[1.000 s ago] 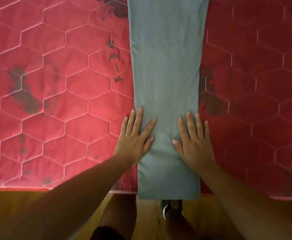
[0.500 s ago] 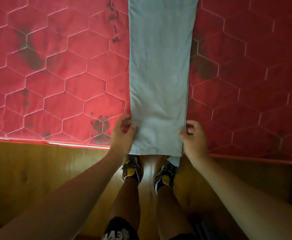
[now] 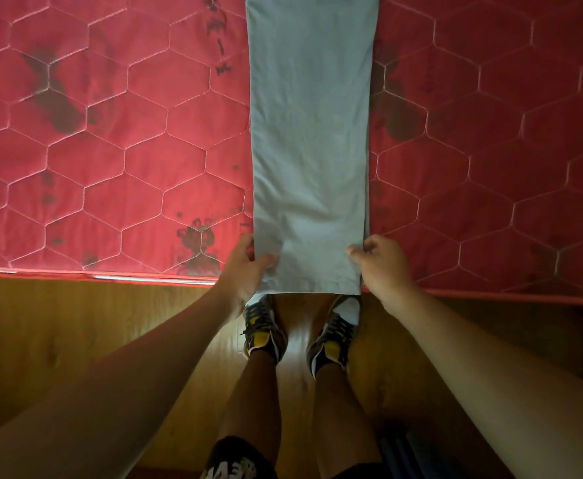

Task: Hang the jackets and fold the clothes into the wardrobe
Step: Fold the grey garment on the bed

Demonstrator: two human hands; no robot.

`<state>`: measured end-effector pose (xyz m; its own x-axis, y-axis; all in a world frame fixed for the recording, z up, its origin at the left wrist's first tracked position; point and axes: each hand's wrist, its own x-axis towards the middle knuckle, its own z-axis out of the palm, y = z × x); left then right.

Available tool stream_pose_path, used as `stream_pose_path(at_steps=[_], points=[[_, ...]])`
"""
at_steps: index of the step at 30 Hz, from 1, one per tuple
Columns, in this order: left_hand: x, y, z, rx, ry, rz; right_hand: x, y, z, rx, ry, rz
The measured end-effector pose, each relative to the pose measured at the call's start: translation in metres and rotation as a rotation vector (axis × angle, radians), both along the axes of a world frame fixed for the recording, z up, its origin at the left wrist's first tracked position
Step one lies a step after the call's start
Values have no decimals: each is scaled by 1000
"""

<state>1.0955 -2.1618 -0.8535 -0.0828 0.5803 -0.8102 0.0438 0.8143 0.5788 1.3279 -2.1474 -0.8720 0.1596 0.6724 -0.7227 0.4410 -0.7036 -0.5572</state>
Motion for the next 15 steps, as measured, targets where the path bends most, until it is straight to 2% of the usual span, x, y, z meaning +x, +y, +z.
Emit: stream_pose_path(at_steps=[6, 8, 11, 15], points=[[-4, -4, -2, 27, -6, 16, 11, -2, 5, -162, 192, -205], [-5, -6, -1, 20, 3, -41, 9, -2, 7, -189, 226, -240], [-10, -9, -1, -13, 0, -141, 8, -5, 7, -201, 221, -246], [-14, -12, -3, -35, 30, -65, 10, -11, 9, -117, 114, -123]])
